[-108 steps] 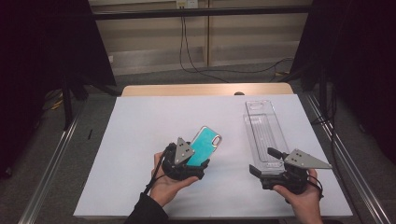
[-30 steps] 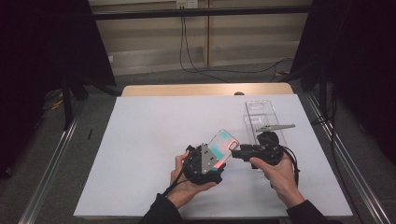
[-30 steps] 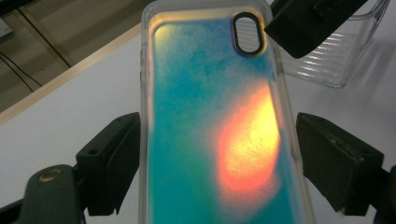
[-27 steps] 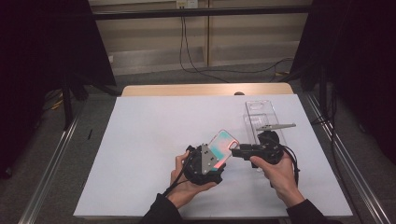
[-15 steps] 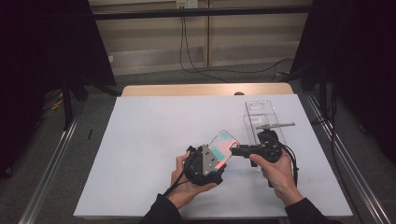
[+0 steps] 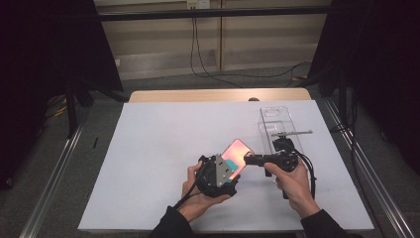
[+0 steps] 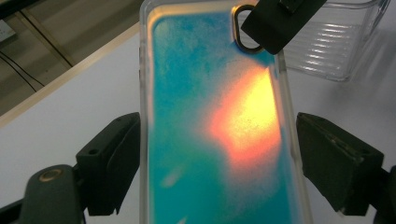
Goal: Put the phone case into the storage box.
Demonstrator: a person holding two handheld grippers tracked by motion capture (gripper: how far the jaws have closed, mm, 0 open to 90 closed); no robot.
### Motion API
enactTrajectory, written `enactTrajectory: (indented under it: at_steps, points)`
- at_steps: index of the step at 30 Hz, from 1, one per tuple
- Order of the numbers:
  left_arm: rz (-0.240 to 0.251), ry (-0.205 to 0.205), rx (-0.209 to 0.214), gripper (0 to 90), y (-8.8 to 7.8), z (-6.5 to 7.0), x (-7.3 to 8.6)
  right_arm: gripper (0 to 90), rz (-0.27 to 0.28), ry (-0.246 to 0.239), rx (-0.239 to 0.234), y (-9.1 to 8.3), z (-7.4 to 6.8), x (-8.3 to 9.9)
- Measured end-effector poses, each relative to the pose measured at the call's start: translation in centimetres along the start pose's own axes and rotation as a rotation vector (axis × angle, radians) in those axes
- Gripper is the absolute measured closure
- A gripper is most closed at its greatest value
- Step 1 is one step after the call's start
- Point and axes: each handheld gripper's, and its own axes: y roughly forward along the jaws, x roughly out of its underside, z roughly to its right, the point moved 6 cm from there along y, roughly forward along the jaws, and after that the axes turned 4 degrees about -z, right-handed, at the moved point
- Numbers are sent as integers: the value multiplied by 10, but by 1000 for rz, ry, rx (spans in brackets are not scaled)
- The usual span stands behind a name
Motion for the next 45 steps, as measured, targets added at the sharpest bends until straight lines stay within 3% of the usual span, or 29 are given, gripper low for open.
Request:
enactTrajectory:
  at_steps: [6,8,16,23,26,30,34,37,40,43,45]
  points:
    - [0,-2,-12,169,2,-1,1,719,13,5,-7,0,0,-1]
    - [-3,17,-24,169,4,-3,0,729,27,0,0,0,-1,-1]
    - [4,-3,-33,169,9,-10,-2,807,89,25,-56,-5,-8,-6]
    - [34,-53,-20,165,10,-16,-6,812,136,-35,-48,-9,-19,-11]
    - [41,-82,12,152,10,-19,-6,817,149,-68,-41,-10,-21,-14]
    - [56,-129,41,98,9,-22,-7,821,168,-100,-2,-12,-21,-16]
    - [90,-169,44,55,3,-28,-9,822,191,-114,24,-14,-18,-18]
    - [94,-184,31,49,-1,-32,-9,823,209,-136,47,-17,-16,-19]
    - [97,-229,42,40,-4,-38,-8,823,228,-160,69,-18,-15,-19]
    - [108,-270,77,30,-9,-43,-7,824,244,-181,83,-19,-15,-20]
    - [105,-263,57,26,-12,-45,-6,824,247,-187,96,-21,-14,-21]
